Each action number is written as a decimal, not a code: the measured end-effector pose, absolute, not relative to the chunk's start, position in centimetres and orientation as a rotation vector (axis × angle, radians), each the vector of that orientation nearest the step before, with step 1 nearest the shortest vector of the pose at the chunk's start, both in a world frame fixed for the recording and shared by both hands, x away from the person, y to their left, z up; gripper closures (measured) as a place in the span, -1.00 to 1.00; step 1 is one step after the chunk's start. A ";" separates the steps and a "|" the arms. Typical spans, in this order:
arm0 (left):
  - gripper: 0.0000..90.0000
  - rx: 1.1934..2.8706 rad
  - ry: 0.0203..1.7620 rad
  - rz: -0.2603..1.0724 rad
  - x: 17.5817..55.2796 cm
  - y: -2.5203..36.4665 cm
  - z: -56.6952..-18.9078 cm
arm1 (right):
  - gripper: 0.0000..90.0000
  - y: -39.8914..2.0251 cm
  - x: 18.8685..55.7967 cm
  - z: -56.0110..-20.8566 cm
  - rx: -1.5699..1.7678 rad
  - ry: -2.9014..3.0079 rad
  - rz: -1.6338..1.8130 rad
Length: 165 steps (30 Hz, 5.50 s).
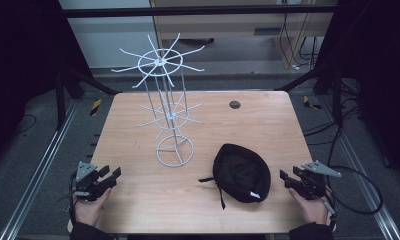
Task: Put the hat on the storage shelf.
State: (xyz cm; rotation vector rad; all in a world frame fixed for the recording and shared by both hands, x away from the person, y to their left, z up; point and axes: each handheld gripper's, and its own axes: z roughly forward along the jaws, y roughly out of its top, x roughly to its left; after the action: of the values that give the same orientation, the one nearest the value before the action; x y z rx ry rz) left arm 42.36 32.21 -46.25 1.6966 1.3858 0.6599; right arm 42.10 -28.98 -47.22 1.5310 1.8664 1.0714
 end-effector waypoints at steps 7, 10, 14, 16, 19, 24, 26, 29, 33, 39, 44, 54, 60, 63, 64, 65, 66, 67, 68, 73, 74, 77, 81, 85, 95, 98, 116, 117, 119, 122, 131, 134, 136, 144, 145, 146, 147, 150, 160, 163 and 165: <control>0.05 1.745 1.332 0.590 41.8 29.7 -45.7 | 0.14 -28.0 41.6 -45.9 1.502 1.910 1.109; 0.03 1.756 1.310 0.572 41.6 29.1 -45.4 | 0.18 -27.6 41.4 -45.5 1.490 1.930 1.121; 0.02 1.766 1.292 0.542 41.6 28.0 -45.0 | 0.21 -26.8 41.3 -45.0 1.478 1.959 1.138; 0.02 1.768 1.279 0.538 41.7 27.5 -44.8 | 0.21 -26.4 41.2 -44.7 1.467 1.974 1.145; 0.01 1.774 1.257 0.523 41.8 26.5 -44.3 | 0.21 -26.1 41.3 -44.5 1.466 1.980 1.155; 0.07 1.815 1.188 0.496 42.0 24.5 -43.4 | 0.19 -25.6 41.4 -44.2 1.468 1.992 1.170; 0.08 1.825 1.178 0.492 42.0 24.1 -43.3 | 0.17 -25.4 41.5 -44.2 1.461 2.001 1.165; 0.10 1.839 1.150 0.485 42.2 22.5 -43.1 | 0.17 -25.1 41.6 -44.5 1.449 2.023 1.148; 0.12 1.852 1.108 0.470 42.5 20.2 -42.7 | 0.18 -24.9 41.7 -44.8 1.449 2.040 1.123; 0.13 1.889 1.037 0.456 42.9 16.5 -42.3 | 0.20 -24.7 41.8 -45.2 1.455 2.052 1.110; 0.15 1.918 0.991 0.441 43.1 13.9 -42.0 | 0.21 -24.7 41.8 -45.4 1.450 2.060 1.096; 0.15 1.941 0.950 0.410 44.0 9.5 -42.6 | 0.22 -24.3 41.9 -45.8 1.443 2.084 1.072; 0.14 1.949 0.953 0.394 44.6 7.7 -43.0 | 0.21 -24.2 42.0 -46.0 1.438 2.095 1.063; 0.12 1.963 0.943 0.398 45.3 6.3 -42.8 | 0.21 -24.2 42.0 -46.1 1.441 2.096 1.060; 0.11 1.963 0.943 0.398 45.3 6.3 -42.8 | 0.21 -24.2 42.0 -46.1 1.444 2.098 1.059; 0.11 1.965 0.949 0.388 45.6 5.6 -42.9 | 0.21 -24.2 42.0 -46.2 1.445 2.099 1.060; 0.11 1.972 0.947 0.383 45.8 5.4 -43.0 | 0.21 -24.2 42.0 -46.2 1.447 2.100 1.059; 0.11 1.966 0.952 0.383 45.9 5.0 -43.0 | 0.21 -24.2 42.0 -46.3 1.449 2.101 1.055; 0.11 1.966 0.952 0.383 45.9 5.0 -43.0 | 0.21 -24.2 42.0 -46.3 1.445 2.102 1.053; 0.16 2.005 0.967 0.392 46.7 3.8 -43.9 | 0.20 -24.2 42.0 -46.3 1.441 2.103 1.056; 0.18 2.018 0.969 0.401 46.8 3.7 -44.1 | 0.20 -24.2 42.0 -46.3 1.445 2.104 1.057; 0.31 2.029 0.977 0.405 46.9 3.4 -44.7 | 0.19 -24.3 42.1 -46.3 1.449 2.104 1.057; 0.54 2.040 1.001 0.391 47.2 3.5 -45.3 | 0.18 -24.2 42.2 -46.7 1.471 2.116 1.038; 0.75 2.037 1.025 0.376 47.4 4.0 -45.8 | 0.19 -24.2 42.5 -47.2 1.502 2.128 1.021; 0.84 2.049 1.041 0.354 47.2 4.4 -46.8 | 0.38 -24.1 43.7 -48.0 1.618 2.123 0.978; 0.84 2.054 1.042 0.346 47.0 4.5 -47.2 | 0.45 -24.1 43.9 -48.2 1.636 2.123 0.950; 0.84 2.008 1.002 0.315 47.0 3.4 -47.2 | 0.85 -24.6 42.3 -44.7 1.425 1.936 1.183; 0.84 2.004 1.001 0.315 47.1 3.2 -47.1 | 0.86 -24.5 42.0 -44.3 1.384 1.922 1.197; 0.84 1.999 1.000 0.318 47.4 2.8 -47.1 | 0.86 -24.1 41.3 -43.5 1.284 1.895 1.232; 0.84 1.990 1.000 0.315 47.9 2.2 -47.2 | 0.86 -23.8 40.9 -43.1 1.230 1.881 1.253; 0.85 1.974 1.019 0.270 50.0 0.3 -48.6 | 0.86 -22.5 39.8 -43.0 1.018 1.951 1.280; 0.84 1.964 1.012 0.254 50.3 0.0 -49.0 | 0.87 -21.9 39.9 -43.5 0.988 2.007 1.279; 0.81 1.973 1.003 0.253 50.5 0.2 -49.1 | 0.87 -21.6 39.9 -43.8 0.984 2.043 1.284; 0.40 1.985 0.985 0.230 50.3 1.6 -48.6 | 0.87 -21.2 39.8 -44.3 0.982 2.059 1.234; 0.40 1.984 0.980 0.235 50.1 1.8 -48.4 | 0.87 -21.2 39.8 -44.3 0.982 2.059 1.234; 0.35 1.988 0.967 0.259 49.9 2.1 -48.1 | 0.87 -21.2 39.8 -44.3 0.980 2.058 1.228; 0.28 1.983 0.954 0.277 49.6 2.5 -47.8 | 0.87 -21.2 39.8 -44.3 0.977 2.058 1.223; 0.13 1.952 0.940 0.232 48.6 3.7 -46.0 | 0.87 -20.9 39.6 -44.4 0.972 2.063 1.209; 0.02 1.869 0.874 0.187 46.9 3.4 -42.7 | 0.82 -20.5 39.3 -44.7 0.987 2.083 1.226; -0.02 1.853 0.859 0.154 46.9 2.8 -42.4 | 0.79 -20.3 39.2 -44.8 0.990 2.096 1.233; -0.05 1.843 0.862 0.130 46.8 2.2 -42.4 | 0.78 -20.1 39.1 -44.9 0.987 2.104 1.232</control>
State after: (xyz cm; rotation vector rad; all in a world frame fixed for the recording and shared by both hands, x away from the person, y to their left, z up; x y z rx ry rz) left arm 46.76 2.20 -42.40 1.8430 0.8618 0.1297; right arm 39.13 -20.06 -44.91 0.9870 2.1039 1.2325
